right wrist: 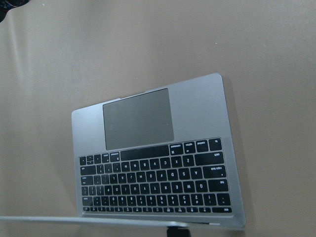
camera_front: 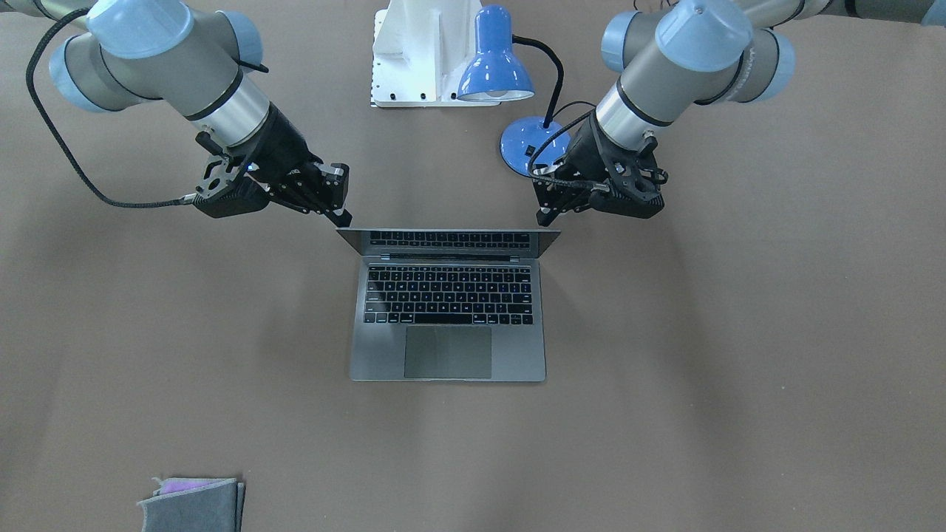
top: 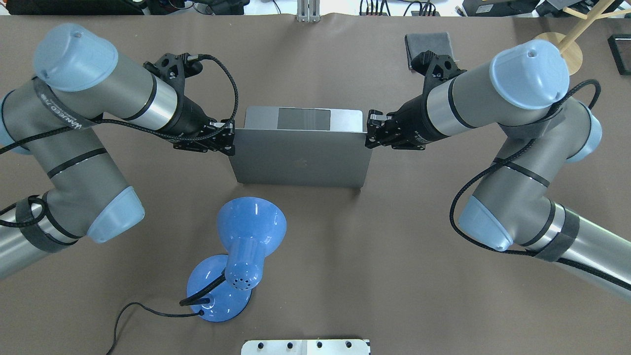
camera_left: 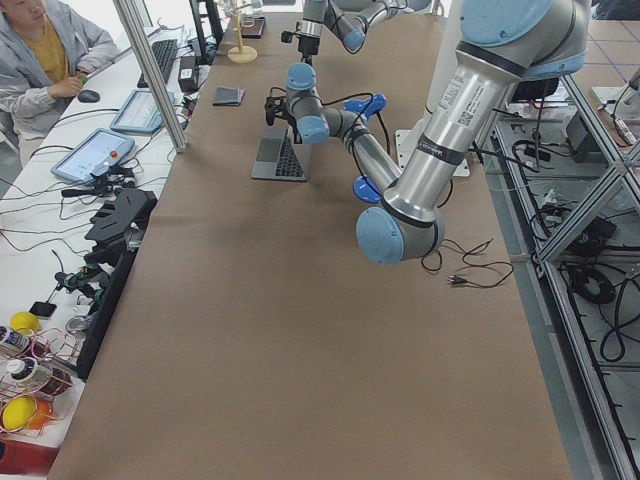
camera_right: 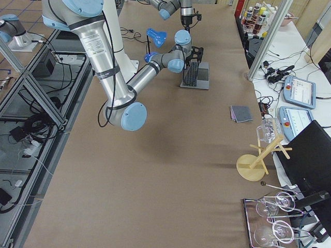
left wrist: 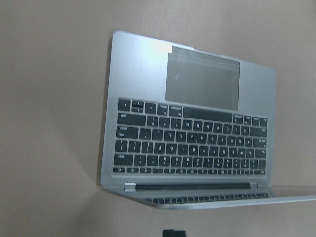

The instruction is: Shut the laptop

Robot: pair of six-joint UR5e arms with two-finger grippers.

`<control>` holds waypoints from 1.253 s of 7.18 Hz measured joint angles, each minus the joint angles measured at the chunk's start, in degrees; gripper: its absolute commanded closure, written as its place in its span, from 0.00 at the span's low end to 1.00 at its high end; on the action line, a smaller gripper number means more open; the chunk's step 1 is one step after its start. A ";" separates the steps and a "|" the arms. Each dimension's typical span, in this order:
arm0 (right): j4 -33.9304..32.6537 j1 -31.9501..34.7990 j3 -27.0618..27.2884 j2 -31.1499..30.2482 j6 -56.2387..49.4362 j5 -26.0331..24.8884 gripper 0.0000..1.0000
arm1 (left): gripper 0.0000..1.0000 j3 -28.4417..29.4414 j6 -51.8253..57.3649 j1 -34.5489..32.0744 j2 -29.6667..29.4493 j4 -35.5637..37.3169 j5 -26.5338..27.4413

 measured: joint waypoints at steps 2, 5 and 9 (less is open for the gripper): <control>0.37 1.08 -7.43 4.56 -0.65 -0.96 1.00 | 1.00 8.34 0.16 -0.15 -3.79 -4.36 4.34; 1.22 1.64 -22.39 13.88 -1.94 -4.02 1.00 | 1.00 24.50 0.77 -0.01 -9.13 -14.85 10.01; 6.97 1.18 -39.74 21.43 -3.76 -6.07 1.00 | 1.00 37.32 2.30 0.89 -15.20 -18.23 12.64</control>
